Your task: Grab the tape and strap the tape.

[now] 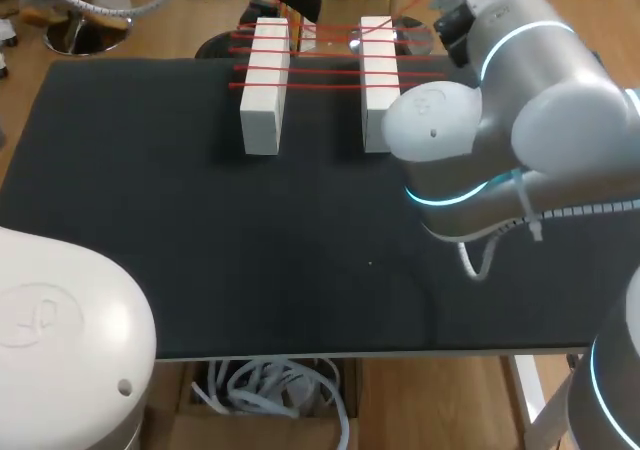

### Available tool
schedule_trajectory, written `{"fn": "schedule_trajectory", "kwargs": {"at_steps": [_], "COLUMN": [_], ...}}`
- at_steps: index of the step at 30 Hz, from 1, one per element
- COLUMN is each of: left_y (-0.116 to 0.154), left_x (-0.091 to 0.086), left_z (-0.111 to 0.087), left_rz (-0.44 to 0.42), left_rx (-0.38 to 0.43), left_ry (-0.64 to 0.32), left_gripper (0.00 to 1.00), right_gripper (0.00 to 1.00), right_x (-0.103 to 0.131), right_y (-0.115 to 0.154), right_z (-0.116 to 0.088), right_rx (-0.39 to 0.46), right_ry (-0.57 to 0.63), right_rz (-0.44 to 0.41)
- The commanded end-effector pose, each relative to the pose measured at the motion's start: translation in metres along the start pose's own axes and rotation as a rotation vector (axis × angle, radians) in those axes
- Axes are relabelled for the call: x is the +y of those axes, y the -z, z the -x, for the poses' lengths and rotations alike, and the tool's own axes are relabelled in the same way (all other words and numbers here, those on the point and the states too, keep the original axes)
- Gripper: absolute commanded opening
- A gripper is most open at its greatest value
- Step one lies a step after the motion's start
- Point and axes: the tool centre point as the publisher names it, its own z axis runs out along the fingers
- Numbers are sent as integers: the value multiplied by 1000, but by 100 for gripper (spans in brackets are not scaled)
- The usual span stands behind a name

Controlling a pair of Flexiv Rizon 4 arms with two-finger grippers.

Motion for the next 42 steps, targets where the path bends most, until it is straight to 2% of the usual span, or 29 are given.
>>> {"fn": "schedule_trajectory", "kwargs": {"at_steps": [1, 3, 4, 7, 34, 37, 38, 42], "left_y": [1, 1, 1, 1, 1, 1, 1, 1], "left_x": [0, 0, 0, 0, 0, 0, 0, 0], "left_z": [0, 0, 0, 0, 0, 0, 0, 0], "left_rz": [4, 4, 4, 4, 4, 4, 4, 4], "left_rx": [2, 2, 2, 2, 2, 2, 2, 2], "left_ry": [1, 1, 1, 1, 1, 1, 1, 1], "left_gripper": [0, 0, 0, 0, 0, 0, 0, 0], "right_gripper": [0, 0, 0, 0, 0, 0, 0, 0], "right_x": [-8, -12, -14, -14, -14, -4, -1, 5], "right_y": [-2, -3, -4, -4, -4, -26, -30, -37], "right_z": [-17, -23, -26, -34, -34, -37, -39, -46], "right_rx": [-122, -108, -78, -65, -65, -81, -61, -78], "right_ry": [688, 787, 910, 835, 835, 949, 983, 1211], "right_rz": [15, 30, 53, 56, 56, -9, -16, -56]}}
